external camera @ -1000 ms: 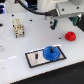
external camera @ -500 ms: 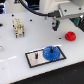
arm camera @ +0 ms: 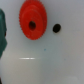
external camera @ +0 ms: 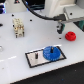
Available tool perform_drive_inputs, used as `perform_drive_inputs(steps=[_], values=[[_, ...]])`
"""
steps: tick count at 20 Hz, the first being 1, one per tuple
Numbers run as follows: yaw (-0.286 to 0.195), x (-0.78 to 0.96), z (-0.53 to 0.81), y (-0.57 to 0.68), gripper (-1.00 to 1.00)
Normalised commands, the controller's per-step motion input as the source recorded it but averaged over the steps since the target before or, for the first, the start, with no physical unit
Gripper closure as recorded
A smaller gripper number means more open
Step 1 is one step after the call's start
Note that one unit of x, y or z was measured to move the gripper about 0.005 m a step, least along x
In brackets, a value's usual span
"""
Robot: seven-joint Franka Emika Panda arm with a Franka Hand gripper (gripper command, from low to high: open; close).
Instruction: Insert the blue gear onto the right peg, followed by the red gear
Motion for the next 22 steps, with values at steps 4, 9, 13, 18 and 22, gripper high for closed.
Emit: perform_drive_inputs(steps=[4, 9, 13, 18, 22], values=[[0.0, -0.14, -0.07, 0.28, -1.0], [0.0, -0.16, -0.25, 0.26, -1.0], [0.0, -0.15, -0.3, 0.17, -1.0], [0.0, -0.11, -0.31, 0.1, -1.0], [0.0, -0.12, -0.31, 0.02, -1.0]])
